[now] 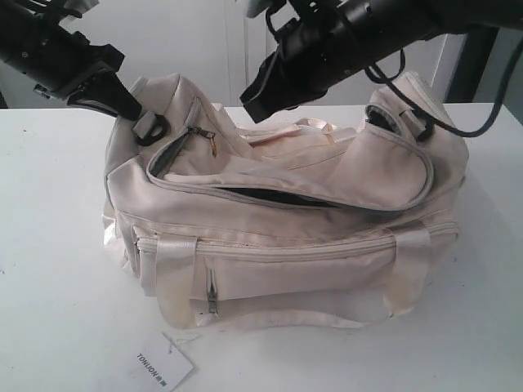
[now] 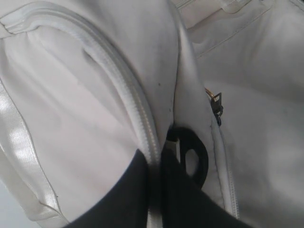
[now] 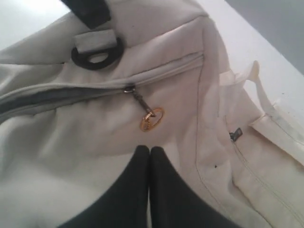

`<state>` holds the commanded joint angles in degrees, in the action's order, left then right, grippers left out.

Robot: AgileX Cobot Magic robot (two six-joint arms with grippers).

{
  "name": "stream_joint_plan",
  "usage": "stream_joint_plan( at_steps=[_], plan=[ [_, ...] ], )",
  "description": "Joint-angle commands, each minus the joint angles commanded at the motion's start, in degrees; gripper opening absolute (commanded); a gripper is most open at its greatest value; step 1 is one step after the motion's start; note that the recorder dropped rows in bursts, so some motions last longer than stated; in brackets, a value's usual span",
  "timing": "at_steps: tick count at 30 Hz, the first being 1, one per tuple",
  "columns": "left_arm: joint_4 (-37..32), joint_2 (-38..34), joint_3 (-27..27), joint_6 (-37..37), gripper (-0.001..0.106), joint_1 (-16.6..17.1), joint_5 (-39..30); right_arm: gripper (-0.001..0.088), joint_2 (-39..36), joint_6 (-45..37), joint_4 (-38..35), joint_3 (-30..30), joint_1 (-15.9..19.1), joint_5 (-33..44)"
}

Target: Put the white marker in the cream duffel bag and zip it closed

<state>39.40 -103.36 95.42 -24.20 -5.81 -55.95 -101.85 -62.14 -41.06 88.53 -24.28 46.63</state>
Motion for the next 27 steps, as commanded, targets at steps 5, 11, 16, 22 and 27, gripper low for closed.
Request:
stream_joint_plan(
  at_steps=[5,11,16,22,27],
  plan=[
    [0.0,0.0,0.0,0.0,0.0,0.0,0.0,0.0,-3.0,-13.2,-4.8,1.1,0.0,-0.3],
    [0.0,0.0,0.0,0.0,0.0,0.0,-0.1,0.0001,-5.7,-22.7,-5.7,1.1,-0.8,-4.0],
    [-0.2,0.0,0.0,0.0,0.0,-0.1,-0.1,0.0107,-7.2,-25.3,-5.8,1.1,-1.8,-7.3],
    [-0.2,0.0,0.0,0.0,0.0,-0.1,-0.1,0.0321,-8.9,-25.3,-5.8,1.1,-2.5,-9.8],
    [-0.2,0.0,0.0,0.0,0.0,-0.1,0.0,0.0339,-9.2,-25.3,-6.2,1.1,-3.3,-11.3]
  ],
)
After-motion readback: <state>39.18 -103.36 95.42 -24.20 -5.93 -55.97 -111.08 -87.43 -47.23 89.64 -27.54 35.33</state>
